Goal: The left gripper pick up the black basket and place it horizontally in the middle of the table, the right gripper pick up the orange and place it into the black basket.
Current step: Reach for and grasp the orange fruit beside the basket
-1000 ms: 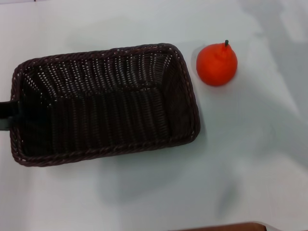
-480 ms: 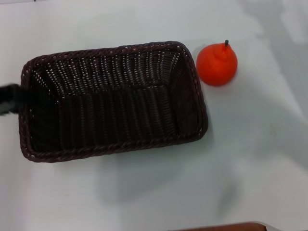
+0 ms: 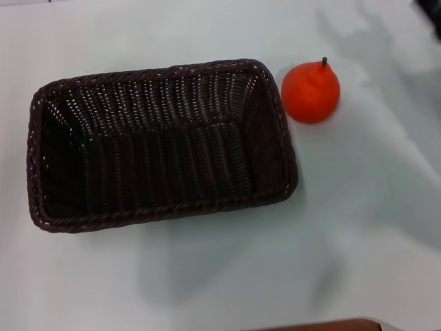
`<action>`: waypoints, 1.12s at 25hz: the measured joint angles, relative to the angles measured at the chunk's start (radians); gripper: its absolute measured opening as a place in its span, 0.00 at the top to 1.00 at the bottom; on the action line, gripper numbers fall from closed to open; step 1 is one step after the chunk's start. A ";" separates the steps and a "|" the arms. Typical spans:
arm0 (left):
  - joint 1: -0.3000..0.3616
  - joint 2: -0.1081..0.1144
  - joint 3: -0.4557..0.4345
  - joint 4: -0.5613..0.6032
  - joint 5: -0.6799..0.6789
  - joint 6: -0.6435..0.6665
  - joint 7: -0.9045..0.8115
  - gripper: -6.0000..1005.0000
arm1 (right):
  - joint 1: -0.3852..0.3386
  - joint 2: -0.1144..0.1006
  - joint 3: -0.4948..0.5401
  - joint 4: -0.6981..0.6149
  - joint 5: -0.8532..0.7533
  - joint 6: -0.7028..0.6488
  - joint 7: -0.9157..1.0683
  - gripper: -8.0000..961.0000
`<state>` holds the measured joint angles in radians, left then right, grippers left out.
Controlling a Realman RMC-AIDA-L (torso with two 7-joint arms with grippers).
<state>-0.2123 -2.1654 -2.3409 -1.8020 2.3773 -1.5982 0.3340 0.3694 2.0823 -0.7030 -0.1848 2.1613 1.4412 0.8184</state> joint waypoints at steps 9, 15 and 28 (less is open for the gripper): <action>0.106 -0.006 0.005 0.120 -0.414 0.256 0.287 0.32 | 0.028 0.007 -0.008 -0.007 -0.228 -0.123 0.021 0.03; 0.123 -0.003 -0.018 0.277 -0.685 0.271 0.475 0.32 | 0.051 0.009 -0.013 -0.003 -0.287 -0.210 0.059 0.03; 0.126 -0.002 -0.033 0.365 -0.816 0.224 0.605 0.32 | 0.125 0.013 -0.141 0.033 -0.296 -0.358 0.068 0.04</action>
<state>-0.0859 -2.1673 -2.3740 -1.4367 1.5615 -1.3739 0.9389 0.4941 2.0955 -0.8436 -0.1521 1.8653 1.0828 0.8864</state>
